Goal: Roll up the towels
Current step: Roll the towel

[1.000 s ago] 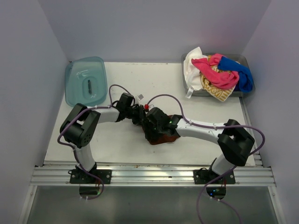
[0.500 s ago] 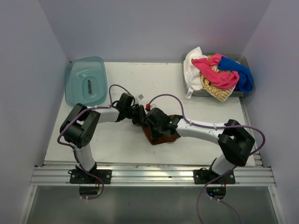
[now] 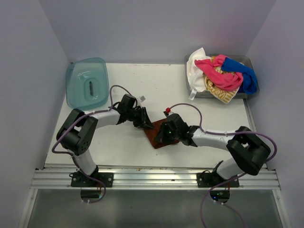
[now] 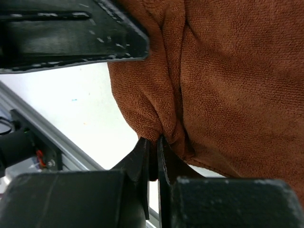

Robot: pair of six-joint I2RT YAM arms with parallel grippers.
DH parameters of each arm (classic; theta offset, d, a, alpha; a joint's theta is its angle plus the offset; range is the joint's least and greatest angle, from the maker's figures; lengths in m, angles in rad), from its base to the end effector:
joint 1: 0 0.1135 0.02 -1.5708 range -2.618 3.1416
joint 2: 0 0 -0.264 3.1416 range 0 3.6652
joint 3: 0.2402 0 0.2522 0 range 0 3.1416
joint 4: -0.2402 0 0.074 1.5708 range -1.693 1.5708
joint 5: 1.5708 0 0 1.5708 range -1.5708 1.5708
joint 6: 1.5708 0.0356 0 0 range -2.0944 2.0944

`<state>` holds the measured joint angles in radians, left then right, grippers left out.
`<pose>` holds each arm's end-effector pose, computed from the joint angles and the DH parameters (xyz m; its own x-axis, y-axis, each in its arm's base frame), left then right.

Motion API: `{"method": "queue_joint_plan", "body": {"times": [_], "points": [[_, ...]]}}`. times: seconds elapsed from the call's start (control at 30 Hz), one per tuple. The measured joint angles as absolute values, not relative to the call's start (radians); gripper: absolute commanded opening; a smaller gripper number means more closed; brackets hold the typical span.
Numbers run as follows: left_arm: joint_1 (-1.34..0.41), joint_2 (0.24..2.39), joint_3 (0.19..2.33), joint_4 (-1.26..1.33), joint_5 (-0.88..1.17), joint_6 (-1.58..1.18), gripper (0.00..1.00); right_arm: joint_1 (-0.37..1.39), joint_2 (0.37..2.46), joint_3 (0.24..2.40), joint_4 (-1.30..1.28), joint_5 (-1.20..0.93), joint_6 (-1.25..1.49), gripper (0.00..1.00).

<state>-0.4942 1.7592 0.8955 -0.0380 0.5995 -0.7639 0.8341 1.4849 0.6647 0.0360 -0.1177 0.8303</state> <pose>0.2883 -0.1782 0.1445 -0.9827 -0.1193 -0.1418 0.0276 0.6624 -0.7487 0.1889 0.2144 0.1611 -0.9043 0.0941 -0.4164 -0.1837 0.7947 0.5785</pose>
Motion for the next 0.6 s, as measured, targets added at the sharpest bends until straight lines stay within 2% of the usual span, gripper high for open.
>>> {"method": "queue_joint_plan", "body": {"times": [0.2, 0.3, 0.6], "points": [[-0.494, 1.688, 0.899, -0.106, 0.564, -0.754, 0.37, 0.793, 1.501, 0.567, 0.221, -0.205, 0.91, 0.0], [-0.494, 1.645, 0.902, -0.143, 0.54, -0.74, 0.38, 0.776, 1.527, 0.515, 0.34, -0.254, 0.96, 0.0], [-0.494, 1.583, 0.892, -0.182, 0.517, -0.712, 0.3, 0.749, 1.551, 0.459, 0.485, -0.305, 1.011, 0.0]]}}
